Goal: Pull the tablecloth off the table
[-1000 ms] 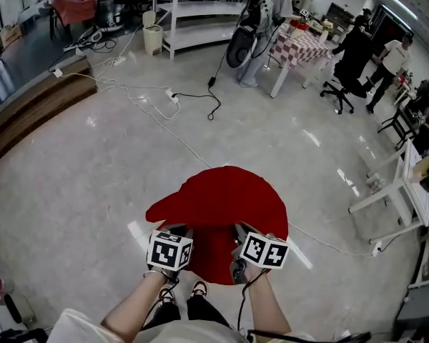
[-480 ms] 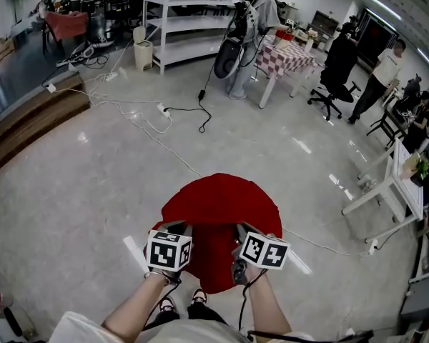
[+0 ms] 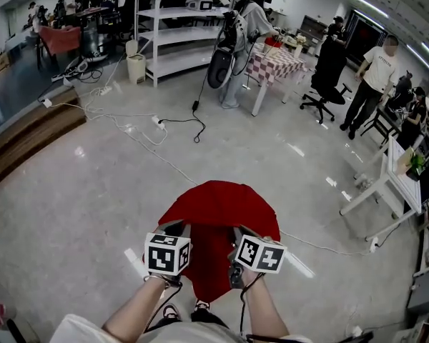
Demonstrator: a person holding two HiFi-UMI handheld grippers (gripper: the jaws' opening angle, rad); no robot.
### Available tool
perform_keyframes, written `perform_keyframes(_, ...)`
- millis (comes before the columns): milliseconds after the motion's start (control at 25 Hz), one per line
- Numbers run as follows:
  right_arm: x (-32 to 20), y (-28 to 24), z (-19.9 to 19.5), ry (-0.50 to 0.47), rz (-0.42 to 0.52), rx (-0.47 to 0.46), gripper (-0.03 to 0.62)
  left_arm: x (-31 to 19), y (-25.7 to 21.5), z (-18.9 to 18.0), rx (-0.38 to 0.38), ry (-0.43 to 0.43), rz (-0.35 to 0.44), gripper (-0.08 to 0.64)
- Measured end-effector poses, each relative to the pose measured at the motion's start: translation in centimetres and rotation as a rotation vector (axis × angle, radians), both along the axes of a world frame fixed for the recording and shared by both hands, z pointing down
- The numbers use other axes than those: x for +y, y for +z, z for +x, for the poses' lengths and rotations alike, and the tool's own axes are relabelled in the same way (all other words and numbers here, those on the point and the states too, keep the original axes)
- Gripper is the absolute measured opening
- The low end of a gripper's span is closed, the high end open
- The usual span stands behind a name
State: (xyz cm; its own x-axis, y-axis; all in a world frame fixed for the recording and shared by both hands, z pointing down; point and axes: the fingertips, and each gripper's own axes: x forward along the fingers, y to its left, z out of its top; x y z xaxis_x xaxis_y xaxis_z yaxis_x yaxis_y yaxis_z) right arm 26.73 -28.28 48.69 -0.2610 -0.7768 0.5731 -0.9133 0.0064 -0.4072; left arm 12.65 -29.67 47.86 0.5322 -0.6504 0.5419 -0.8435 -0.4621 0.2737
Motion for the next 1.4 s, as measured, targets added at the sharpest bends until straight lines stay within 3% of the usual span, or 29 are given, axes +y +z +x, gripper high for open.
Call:
perform_keyframes(400, 0.1, -3.4, -0.5, 0.007, 0.060, 0.015, 0.026, -0.9, -4.5, -0.3, 0.025, 0.013, 0.087, 0.017)
perform_keyframes(1400, 3.9, -9.2, -3.9, 0.033, 0.172, 0.028, 0.026, 2.4, -9.7, -1.5, 0.111, 0.086, 0.180, 0.017)
